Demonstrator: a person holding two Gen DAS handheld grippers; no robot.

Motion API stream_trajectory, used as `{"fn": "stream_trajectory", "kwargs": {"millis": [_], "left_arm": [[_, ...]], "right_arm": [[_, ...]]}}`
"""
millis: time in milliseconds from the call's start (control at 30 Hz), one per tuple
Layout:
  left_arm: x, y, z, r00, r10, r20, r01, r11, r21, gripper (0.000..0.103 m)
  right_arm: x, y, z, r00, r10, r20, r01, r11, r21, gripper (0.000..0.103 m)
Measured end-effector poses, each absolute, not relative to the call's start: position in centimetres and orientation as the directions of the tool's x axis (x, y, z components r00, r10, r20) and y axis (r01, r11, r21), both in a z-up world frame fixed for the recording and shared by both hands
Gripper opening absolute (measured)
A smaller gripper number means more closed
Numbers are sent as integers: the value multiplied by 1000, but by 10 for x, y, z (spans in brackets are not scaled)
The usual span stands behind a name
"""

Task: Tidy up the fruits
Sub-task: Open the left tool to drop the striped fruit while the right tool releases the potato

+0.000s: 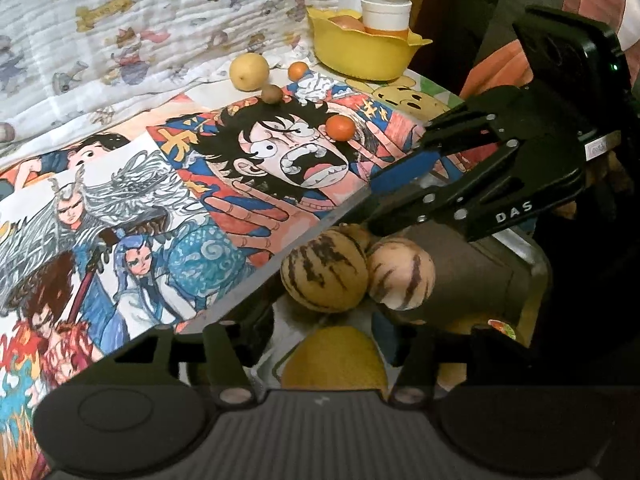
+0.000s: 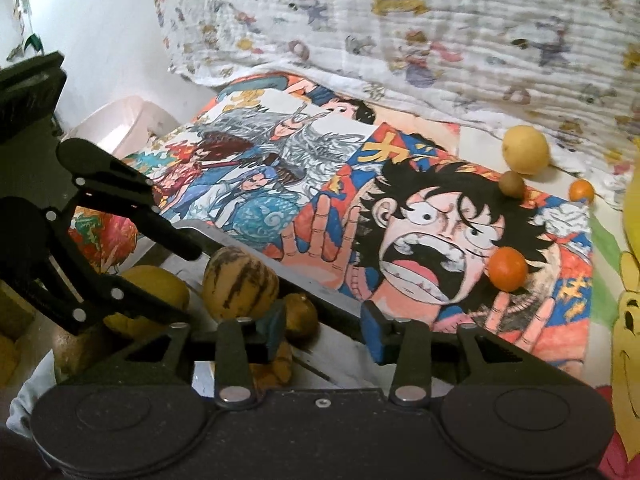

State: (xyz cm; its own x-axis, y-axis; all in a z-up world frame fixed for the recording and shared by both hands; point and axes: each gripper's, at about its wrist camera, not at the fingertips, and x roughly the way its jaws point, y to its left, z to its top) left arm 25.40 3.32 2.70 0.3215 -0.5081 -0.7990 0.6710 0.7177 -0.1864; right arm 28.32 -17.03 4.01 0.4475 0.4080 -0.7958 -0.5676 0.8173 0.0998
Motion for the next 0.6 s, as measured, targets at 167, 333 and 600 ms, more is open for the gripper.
{"fn": "stream_trajectory", "kwargs": {"millis": [167,333,600], "left_arm": [[242,41,39,366,-503,-783,635,750,-186,83],[227,51,52,405,-475,-781,595,786,-170,95],[208,57,63,392,-413,-822,581,804,-127,102]], "right_arm": [[266,-186,50,471,426,-773,-549,827,122,66],[244,-197,58,475,447,-759,-557,820,134,85],[219,-211,61,456,426,-782,-601,795,82,101]]}}
